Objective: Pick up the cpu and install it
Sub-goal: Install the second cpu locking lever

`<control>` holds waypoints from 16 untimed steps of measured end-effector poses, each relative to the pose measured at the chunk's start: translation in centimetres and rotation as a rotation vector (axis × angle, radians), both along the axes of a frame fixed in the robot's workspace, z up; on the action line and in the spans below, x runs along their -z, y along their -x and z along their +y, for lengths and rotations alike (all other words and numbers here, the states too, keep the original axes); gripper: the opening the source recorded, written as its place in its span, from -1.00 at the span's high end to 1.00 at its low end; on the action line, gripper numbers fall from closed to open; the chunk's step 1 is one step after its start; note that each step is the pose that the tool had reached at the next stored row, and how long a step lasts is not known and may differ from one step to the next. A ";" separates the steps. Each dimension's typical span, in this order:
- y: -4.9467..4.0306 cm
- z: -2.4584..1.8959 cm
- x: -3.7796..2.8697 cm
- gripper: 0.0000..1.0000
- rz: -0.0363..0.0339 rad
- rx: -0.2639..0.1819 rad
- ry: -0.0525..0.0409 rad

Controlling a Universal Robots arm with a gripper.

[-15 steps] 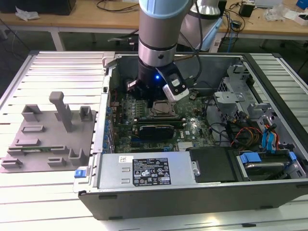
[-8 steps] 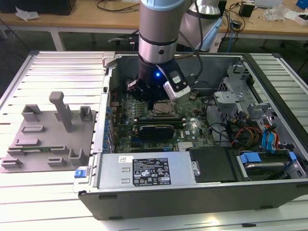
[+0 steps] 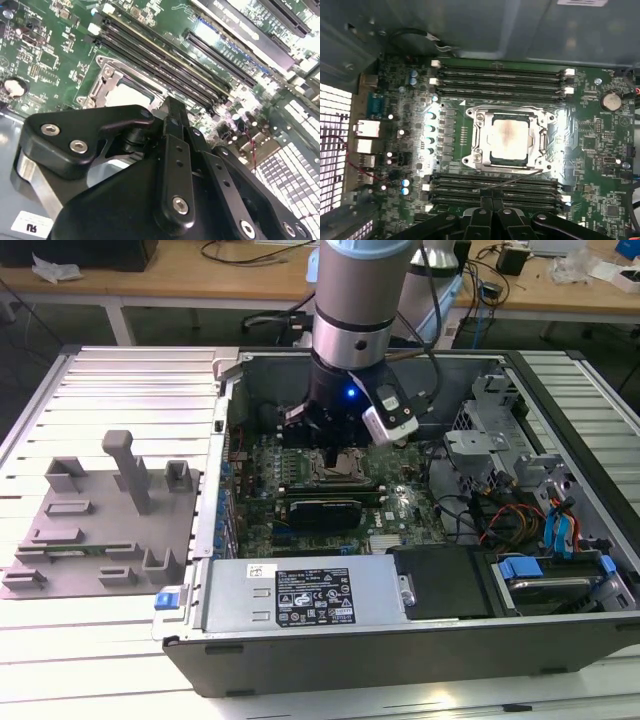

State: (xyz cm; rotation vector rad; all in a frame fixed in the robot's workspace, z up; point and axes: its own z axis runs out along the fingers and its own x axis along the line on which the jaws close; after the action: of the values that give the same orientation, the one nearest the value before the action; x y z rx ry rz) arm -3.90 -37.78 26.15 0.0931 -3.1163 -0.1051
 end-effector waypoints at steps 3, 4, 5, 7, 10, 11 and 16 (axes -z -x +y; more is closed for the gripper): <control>-0.01 0.00 0.68 0.79 -0.0001 0.008 0.0000; -0.01 0.00 0.95 0.79 0.0000 0.011 0.0001; -0.01 0.00 1.29 0.79 0.0000 0.016 0.0002; 0.00 -0.01 1.67 0.79 0.0000 0.025 0.0002; 0.08 0.00 2.33 0.79 0.0001 0.042 0.0001; 0.12 -0.01 2.50 0.79 0.0002 0.046 0.0001; 1.01 -0.03 3.59 0.79 0.0005 0.058 0.0002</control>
State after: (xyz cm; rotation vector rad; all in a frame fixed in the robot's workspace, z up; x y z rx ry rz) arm -4.91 -37.81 22.55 0.0028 -3.1191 -0.1058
